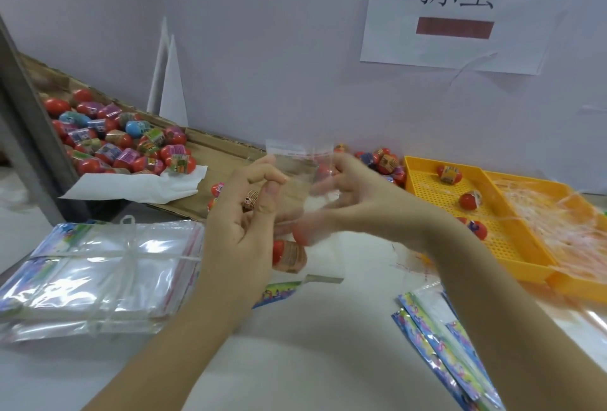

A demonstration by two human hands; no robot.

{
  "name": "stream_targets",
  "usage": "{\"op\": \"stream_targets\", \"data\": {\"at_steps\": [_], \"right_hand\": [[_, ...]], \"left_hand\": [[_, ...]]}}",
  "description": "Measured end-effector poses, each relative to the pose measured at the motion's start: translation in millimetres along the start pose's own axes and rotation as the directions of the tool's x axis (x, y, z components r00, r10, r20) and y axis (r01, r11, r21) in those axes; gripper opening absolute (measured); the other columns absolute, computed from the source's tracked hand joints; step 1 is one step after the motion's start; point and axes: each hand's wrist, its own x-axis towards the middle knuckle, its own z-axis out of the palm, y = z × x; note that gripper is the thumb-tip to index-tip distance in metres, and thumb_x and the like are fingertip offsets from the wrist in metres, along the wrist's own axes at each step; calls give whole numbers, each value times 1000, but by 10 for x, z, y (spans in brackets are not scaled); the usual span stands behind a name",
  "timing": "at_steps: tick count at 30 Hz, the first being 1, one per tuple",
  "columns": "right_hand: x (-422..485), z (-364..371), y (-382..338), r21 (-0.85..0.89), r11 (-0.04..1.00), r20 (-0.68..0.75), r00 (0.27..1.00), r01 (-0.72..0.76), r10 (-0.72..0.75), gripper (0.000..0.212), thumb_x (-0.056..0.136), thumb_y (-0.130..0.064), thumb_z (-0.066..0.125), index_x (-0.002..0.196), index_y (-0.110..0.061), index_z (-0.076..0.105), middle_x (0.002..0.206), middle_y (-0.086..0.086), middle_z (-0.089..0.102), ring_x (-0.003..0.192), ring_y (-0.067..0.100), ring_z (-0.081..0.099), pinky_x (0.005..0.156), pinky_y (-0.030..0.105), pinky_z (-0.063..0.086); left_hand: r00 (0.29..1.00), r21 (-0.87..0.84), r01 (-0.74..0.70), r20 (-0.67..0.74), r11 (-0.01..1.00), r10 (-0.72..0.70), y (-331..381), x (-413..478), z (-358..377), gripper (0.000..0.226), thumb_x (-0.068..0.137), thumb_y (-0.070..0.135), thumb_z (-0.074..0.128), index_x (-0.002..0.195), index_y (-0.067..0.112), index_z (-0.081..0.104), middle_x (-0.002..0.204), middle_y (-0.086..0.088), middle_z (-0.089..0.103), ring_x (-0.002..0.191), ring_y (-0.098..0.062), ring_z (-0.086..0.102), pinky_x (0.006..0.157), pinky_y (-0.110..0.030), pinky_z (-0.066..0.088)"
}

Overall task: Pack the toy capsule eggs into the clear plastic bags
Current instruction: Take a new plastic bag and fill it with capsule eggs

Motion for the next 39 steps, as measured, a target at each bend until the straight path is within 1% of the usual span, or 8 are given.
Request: {"op": "stream_targets", "data": {"at_steps": [4,9,16,19,23,29,35,39], "right_hand": [[56,124,31,267,956,-24,992,124,-122,31,63,-26,78,93,-18,73,84,8,74,74,20,70,66,34,59],[102,155,28,450,854,-265,952,262,-152,21,60,-14,77,80,-10,73,70,7,72,64,20,69,64,30,58],[305,29,112,533,808,-419,908,251,-6,50,72,-45,76,113,-21,62,89,-1,73,80,18,69,72,34,57],[583,-166,350,240,969,-602,792,55,104,33,93,-29,61,125,-21,60,108,-3,68,83,8,65,64,18,52],[804,-116,783,-424,882,-413,911,-206,14,50,92,-22,60,140,-23,47,139,5,52,112,21,56,88,22,46],[910,63,875,-579,772,-460,887,-262,-45,33,89,-38,61,119,-23,58,119,4,54,110,26,49,93,44,42],[664,-108,408,272,935,-770,634,226,70,27,82,-31,74,99,-21,57,98,3,66,75,10,64,60,22,51],[283,-309,-75,305,816,-669,721,490,-183,39,64,-39,79,96,-19,65,85,2,71,60,14,63,52,25,53]], "left_hand": [[995,-38,29,-92,999,-32,10,40,-38,19,94,24,59,110,35,57,120,-3,61,106,-23,66,80,-38,58],[920,-157,382,157,911,-359,-29,103,-81,87,50,37,88,128,30,50,111,6,70,91,-8,72,66,-18,56],[816,-286,577,161,765,-555,-200,140,-88,49,36,42,87,80,21,79,83,-11,76,73,-22,74,59,-30,58],[834,-260,548,101,795,-542,-240,161,-133,45,35,47,86,76,29,80,84,-3,77,78,-19,71,71,-31,58],[841,-307,539,135,784,-525,-239,167,-121,46,35,37,89,80,35,78,81,-2,75,73,-20,68,67,-30,60],[839,-359,539,153,762,-522,-238,167,-129,50,39,31,89,88,32,78,90,-4,77,76,-20,74,60,-28,59],[862,-279,506,143,816,-486,-241,135,-100,57,43,38,84,98,30,74,96,0,77,88,-21,74,77,-35,57],[851,-208,516,238,831,-469,-233,81,-62,55,50,35,89,102,42,71,101,5,76,95,-17,73,75,-27,59]]}}
